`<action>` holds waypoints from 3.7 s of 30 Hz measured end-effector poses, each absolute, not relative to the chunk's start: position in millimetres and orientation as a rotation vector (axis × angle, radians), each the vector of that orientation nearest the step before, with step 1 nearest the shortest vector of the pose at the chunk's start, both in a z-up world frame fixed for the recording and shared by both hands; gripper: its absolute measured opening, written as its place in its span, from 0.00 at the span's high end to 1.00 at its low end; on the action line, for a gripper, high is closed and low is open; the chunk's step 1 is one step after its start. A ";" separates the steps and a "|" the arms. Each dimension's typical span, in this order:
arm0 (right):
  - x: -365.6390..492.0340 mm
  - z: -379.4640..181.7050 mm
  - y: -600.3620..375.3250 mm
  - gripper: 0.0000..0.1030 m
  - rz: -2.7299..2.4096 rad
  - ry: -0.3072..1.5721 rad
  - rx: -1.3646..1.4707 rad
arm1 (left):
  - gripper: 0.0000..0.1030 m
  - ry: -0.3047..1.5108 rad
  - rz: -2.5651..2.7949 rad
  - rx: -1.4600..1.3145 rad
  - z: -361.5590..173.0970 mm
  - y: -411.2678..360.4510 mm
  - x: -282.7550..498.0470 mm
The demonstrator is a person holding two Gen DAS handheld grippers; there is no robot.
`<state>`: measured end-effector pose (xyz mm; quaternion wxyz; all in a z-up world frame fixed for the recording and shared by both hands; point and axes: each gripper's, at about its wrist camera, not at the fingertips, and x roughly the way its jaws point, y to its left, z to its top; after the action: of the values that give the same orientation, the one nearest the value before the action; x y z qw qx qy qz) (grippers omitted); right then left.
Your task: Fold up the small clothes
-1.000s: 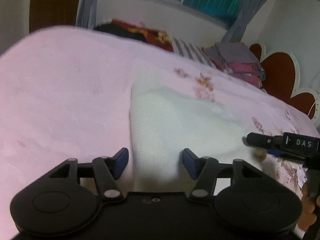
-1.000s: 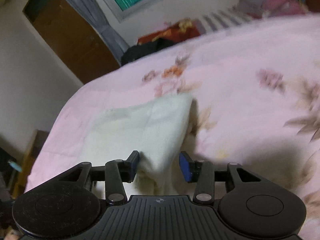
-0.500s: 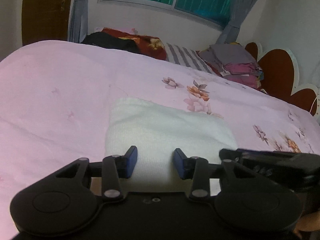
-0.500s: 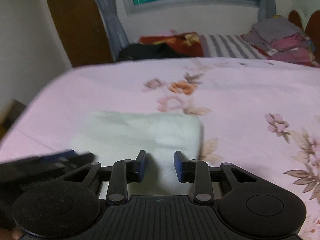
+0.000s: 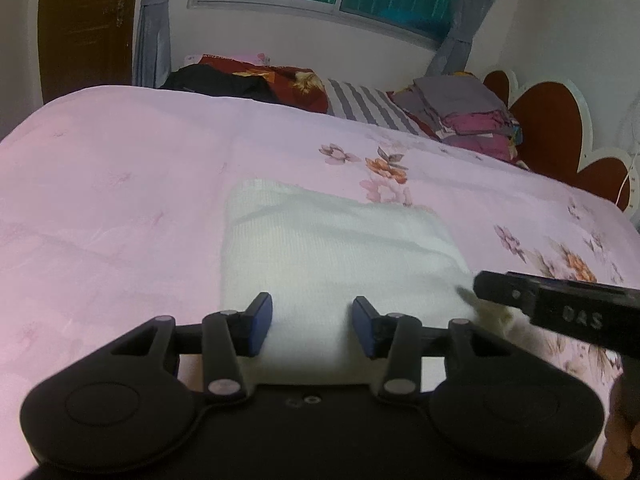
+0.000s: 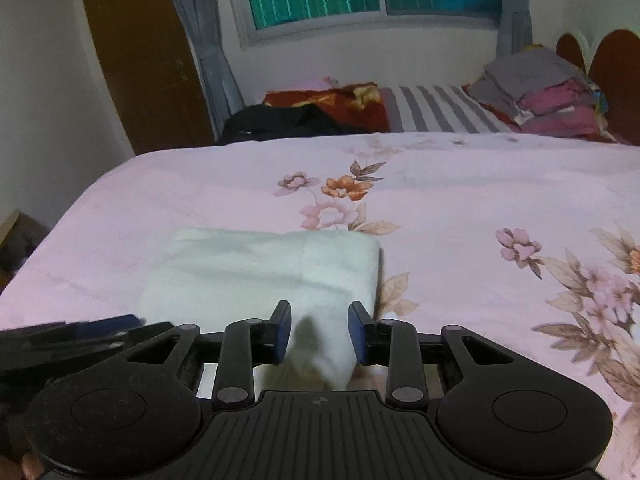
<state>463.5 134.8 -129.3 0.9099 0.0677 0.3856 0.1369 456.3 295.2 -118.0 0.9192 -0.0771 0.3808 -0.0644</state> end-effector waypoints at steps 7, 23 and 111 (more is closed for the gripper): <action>421.4 -129.1 129.5 0.69 0.281 0.807 0.119 | 0.56 0.791 -0.135 -0.137 -114.5 287.7 429.5; 368.7 -166.9 126.1 0.70 0.245 0.939 0.054 | 0.54 0.819 -0.159 -0.060 -136.0 278.6 378.3; 43.7 50.0 20.8 0.00 0.243 0.516 0.104 | 0.00 0.588 0.238 -0.052 62.4 217.8 41.0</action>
<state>43.7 20.8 50.0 0.9584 0.0511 0.2542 0.1198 41.0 217.8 62.4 0.9498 -0.0255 0.2889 0.1169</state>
